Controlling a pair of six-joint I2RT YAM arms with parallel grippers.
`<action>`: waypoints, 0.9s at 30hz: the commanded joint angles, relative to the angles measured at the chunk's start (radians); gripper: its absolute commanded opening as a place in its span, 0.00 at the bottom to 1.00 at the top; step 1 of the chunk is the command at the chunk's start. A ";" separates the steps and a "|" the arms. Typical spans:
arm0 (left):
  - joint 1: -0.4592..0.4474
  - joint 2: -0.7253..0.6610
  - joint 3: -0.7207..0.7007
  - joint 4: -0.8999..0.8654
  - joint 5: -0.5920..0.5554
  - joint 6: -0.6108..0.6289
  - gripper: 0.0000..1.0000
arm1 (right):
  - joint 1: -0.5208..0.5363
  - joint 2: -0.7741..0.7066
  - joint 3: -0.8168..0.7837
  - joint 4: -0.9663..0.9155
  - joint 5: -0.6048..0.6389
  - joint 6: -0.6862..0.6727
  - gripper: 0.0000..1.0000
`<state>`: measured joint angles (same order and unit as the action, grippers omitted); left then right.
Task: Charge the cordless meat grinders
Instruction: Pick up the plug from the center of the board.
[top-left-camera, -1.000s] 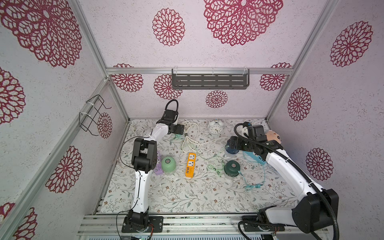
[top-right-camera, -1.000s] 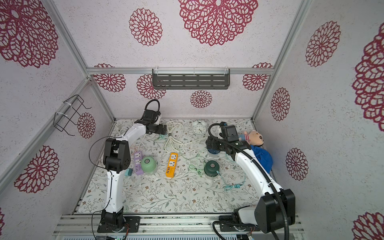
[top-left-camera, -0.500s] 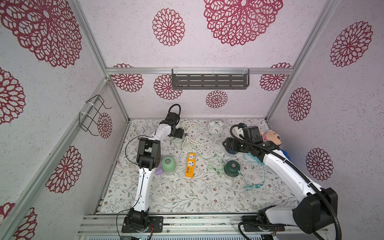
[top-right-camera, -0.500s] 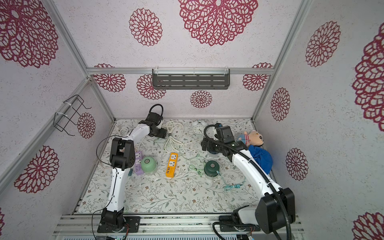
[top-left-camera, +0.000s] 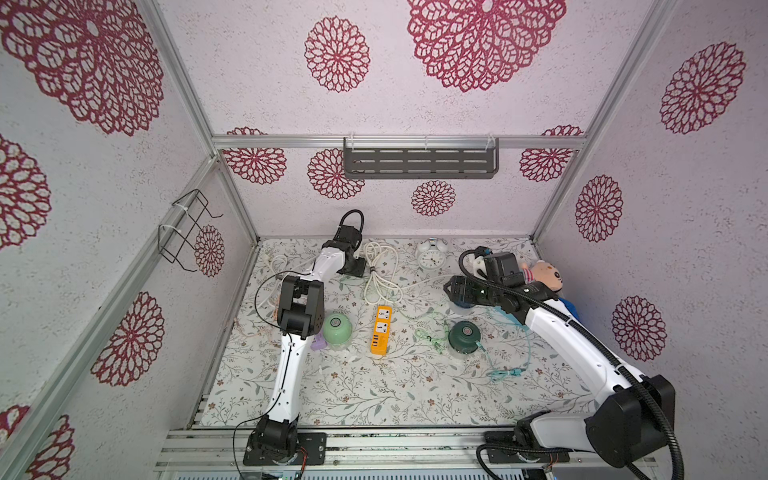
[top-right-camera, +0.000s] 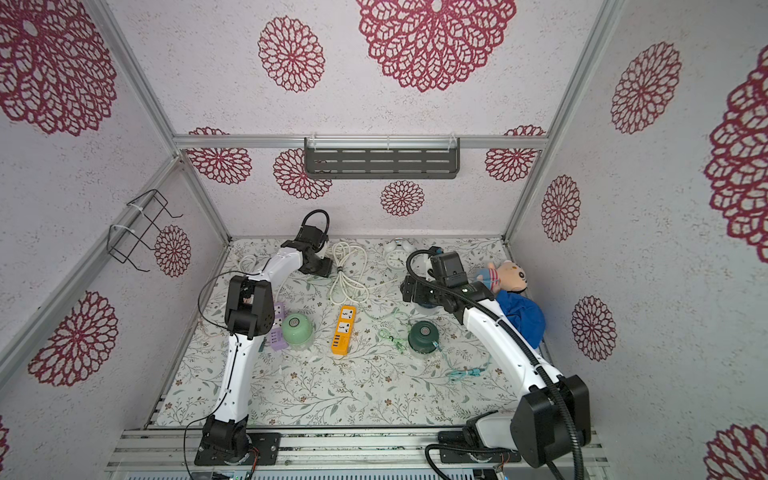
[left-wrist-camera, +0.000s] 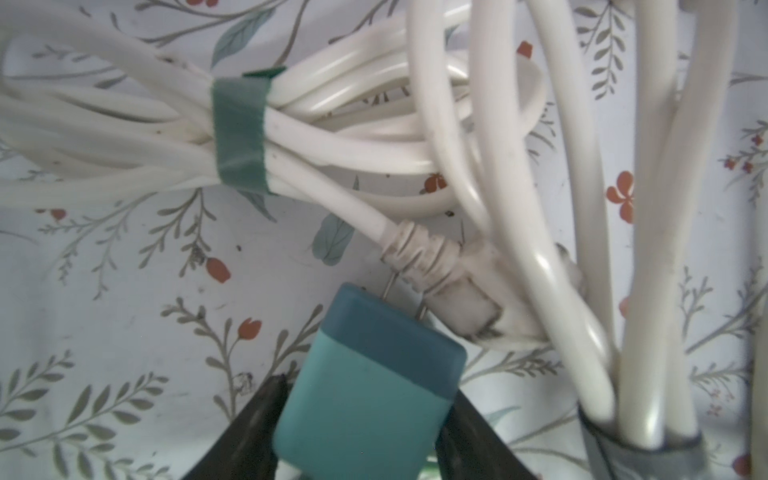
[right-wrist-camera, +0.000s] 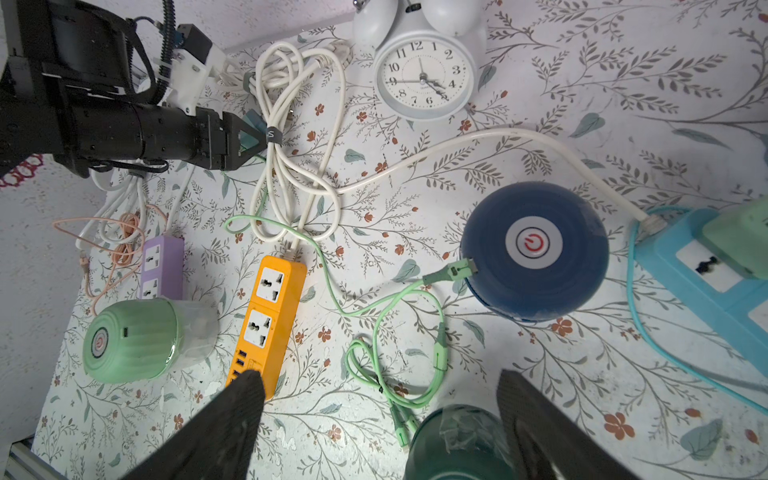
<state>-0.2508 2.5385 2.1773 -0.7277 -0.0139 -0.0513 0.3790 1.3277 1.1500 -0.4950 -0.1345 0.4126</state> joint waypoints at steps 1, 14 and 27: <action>-0.008 -0.010 -0.005 0.029 0.002 0.006 0.56 | 0.010 -0.009 0.037 0.001 0.012 0.015 0.91; -0.023 -0.372 -0.285 0.111 0.043 -0.080 0.44 | 0.040 -0.065 0.009 0.034 -0.003 0.043 0.89; -0.268 -0.918 -0.776 0.509 0.092 -0.341 0.42 | 0.052 -0.116 -0.054 0.283 -0.154 0.232 0.95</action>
<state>-0.4534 1.6669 1.4906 -0.3950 0.0708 -0.3046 0.4282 1.2205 1.1004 -0.3439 -0.2169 0.5472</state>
